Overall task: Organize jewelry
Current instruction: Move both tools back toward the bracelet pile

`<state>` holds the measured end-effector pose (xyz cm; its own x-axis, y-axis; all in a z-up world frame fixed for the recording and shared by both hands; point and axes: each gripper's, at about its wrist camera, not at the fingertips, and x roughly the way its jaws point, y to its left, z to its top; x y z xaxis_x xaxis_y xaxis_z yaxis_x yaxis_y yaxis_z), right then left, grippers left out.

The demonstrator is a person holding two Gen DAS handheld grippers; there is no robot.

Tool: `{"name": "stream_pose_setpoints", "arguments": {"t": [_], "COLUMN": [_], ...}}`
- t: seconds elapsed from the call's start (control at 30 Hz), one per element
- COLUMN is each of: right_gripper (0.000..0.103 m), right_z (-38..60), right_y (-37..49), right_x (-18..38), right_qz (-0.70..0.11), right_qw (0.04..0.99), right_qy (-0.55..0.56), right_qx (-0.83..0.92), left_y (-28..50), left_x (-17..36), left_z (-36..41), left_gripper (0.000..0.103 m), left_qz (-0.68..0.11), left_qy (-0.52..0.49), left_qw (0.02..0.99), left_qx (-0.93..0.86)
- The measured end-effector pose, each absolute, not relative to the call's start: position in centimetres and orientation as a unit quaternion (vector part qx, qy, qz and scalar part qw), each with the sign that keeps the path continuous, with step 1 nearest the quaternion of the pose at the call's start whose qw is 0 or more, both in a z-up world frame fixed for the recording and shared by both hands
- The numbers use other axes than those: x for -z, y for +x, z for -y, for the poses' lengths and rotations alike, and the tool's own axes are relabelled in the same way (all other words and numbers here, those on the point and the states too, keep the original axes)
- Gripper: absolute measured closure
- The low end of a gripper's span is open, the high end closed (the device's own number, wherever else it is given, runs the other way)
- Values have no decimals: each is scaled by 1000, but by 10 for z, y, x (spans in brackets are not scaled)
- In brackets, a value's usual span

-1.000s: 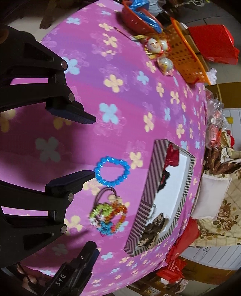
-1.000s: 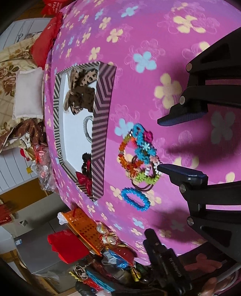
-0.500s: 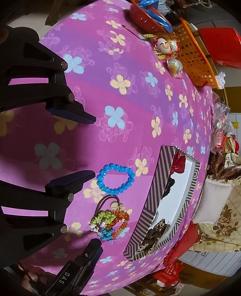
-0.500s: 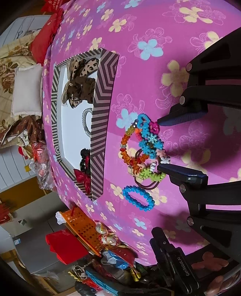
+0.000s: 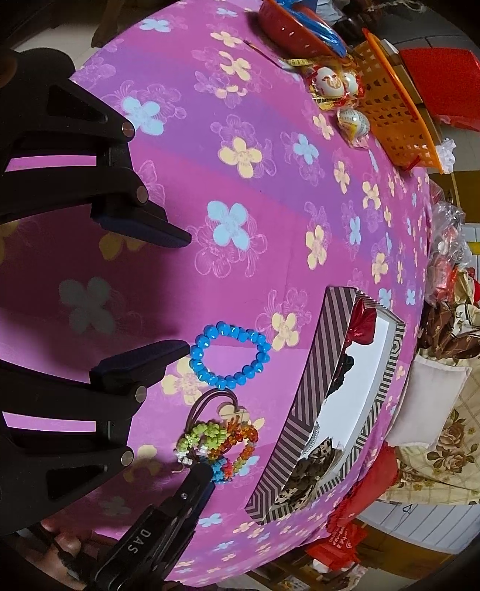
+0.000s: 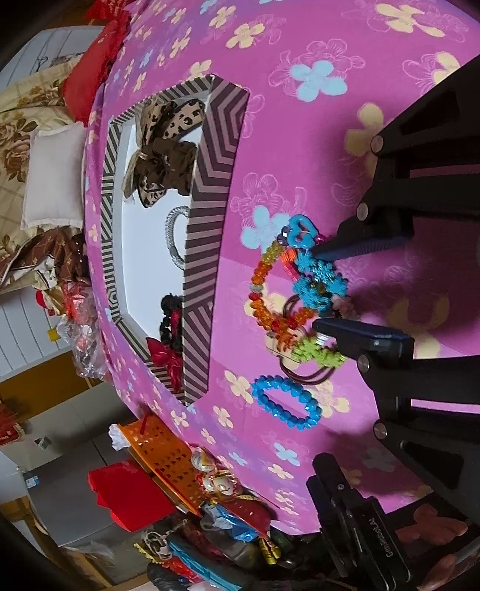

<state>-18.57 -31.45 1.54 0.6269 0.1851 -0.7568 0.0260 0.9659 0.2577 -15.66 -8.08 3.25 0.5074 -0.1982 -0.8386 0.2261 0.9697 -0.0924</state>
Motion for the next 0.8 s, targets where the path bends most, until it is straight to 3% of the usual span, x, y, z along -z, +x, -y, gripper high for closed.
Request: {"name": "stream_pose_setpoints", "arguments": {"t": [0.17, 0.8], "right_gripper": [92, 92], "right_z": [313, 371], "right_y": [-186, -247], "right_x": [-15, -25], "right_qz": [-429, -427], "right_qw": [894, 894], "right_qy": [116, 131], "right_qx": [-60, -12], "left_y": [-154, -153], "left_x": [-30, -29], "left_z": [86, 97], "left_gripper": [51, 51], "left_qz": [-484, -487], "left_qy": [18, 18], "left_qw": [866, 862], "left_qx": [124, 136]}}
